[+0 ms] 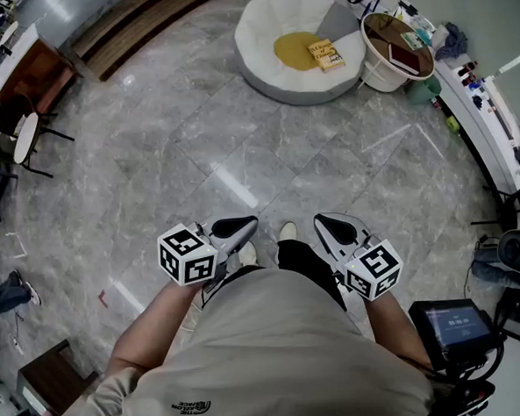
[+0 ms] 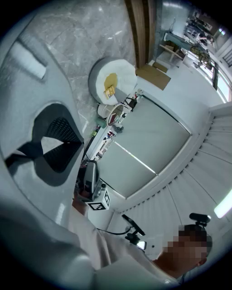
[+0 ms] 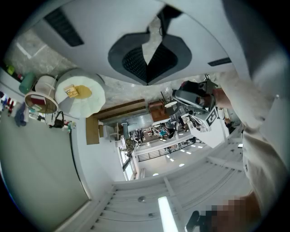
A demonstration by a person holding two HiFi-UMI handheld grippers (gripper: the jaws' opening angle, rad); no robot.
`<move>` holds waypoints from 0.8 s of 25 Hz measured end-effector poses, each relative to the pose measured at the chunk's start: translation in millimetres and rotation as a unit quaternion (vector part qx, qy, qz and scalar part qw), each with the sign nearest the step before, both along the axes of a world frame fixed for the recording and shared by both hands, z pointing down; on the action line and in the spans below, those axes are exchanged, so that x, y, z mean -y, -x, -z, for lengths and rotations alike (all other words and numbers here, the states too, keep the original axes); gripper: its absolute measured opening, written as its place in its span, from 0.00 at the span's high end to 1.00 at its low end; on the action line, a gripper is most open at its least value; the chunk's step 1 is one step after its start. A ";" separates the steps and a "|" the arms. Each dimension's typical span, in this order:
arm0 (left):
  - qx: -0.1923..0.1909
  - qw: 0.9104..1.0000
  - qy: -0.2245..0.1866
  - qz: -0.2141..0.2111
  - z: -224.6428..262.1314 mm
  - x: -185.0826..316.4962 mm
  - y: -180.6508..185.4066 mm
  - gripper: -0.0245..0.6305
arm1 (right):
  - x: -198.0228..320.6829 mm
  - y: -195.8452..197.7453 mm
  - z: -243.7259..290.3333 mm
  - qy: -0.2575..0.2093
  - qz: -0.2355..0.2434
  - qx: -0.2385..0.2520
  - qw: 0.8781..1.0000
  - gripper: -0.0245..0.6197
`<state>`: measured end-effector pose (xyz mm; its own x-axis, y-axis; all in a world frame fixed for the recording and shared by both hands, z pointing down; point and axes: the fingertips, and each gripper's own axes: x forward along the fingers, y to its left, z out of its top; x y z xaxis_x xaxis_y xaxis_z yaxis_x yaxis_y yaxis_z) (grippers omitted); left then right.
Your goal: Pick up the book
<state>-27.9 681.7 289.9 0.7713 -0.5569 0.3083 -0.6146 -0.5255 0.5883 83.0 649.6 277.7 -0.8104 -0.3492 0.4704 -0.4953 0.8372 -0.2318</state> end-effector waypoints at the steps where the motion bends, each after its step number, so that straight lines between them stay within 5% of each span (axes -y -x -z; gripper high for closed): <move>1: -0.002 1.000 -0.001 -0.003 -1.2 2.7 -2.9 0.95 | 1.0 -2.9 -2.7 0.003 -0.006 0.003 1.000 0.94; 8: 0.004 0.999 -0.028 -0.024 19.3 41.0 -29.8 0.95 | 36.0 -19.7 1.0 -0.006 -0.033 0.010 0.999 0.94; 14: 0.051 0.997 -0.029 -0.041 25.2 88.0 -47.6 0.95 | 85.8 -33.5 3.3 -0.010 -0.031 0.033 0.999 0.94; 20: 0.071 0.996 -0.032 -0.043 20.4 135.6 -63.9 0.95 | 128.8 -47.3 -5.1 0.045 -0.047 0.118 0.991 0.94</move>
